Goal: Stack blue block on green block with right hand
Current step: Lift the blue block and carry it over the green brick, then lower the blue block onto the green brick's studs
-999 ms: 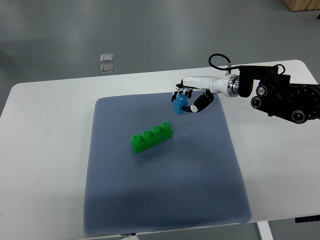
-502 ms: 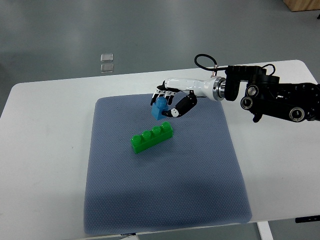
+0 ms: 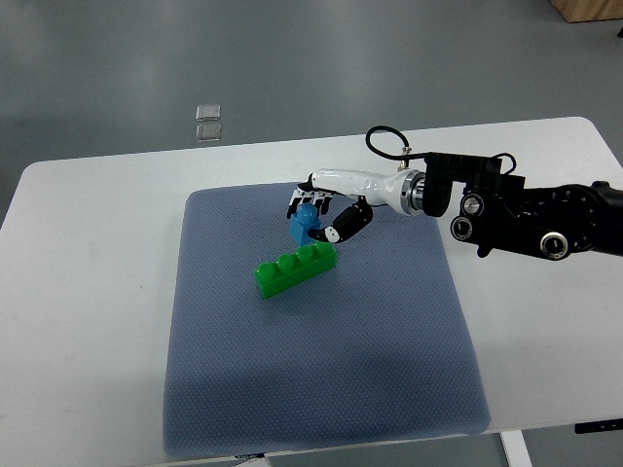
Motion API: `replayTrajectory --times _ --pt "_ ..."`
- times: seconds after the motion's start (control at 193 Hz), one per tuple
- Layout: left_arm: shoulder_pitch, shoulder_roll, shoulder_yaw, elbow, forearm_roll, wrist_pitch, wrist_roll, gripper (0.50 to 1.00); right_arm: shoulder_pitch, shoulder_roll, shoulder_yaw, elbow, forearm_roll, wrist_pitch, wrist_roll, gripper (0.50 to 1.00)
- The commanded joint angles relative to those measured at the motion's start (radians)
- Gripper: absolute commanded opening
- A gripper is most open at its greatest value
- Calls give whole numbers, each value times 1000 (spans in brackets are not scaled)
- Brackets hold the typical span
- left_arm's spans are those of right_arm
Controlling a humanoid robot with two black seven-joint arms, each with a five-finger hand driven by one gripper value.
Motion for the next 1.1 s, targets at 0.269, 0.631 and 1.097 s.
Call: replayTrajectory --times 0.269,0.631,1.097 --pt "0 0 -2 2 0 0 0 1000 -9 24 -5 11 -2 -27 4 596" --pt "0 0 -3 2 0 0 0 1000 -35 30 -12 5 -23 -27 6 599" --pt "0 0 -2 2 0 0 0 1000 -54 33 -12 -2 -25 -35 7 599"
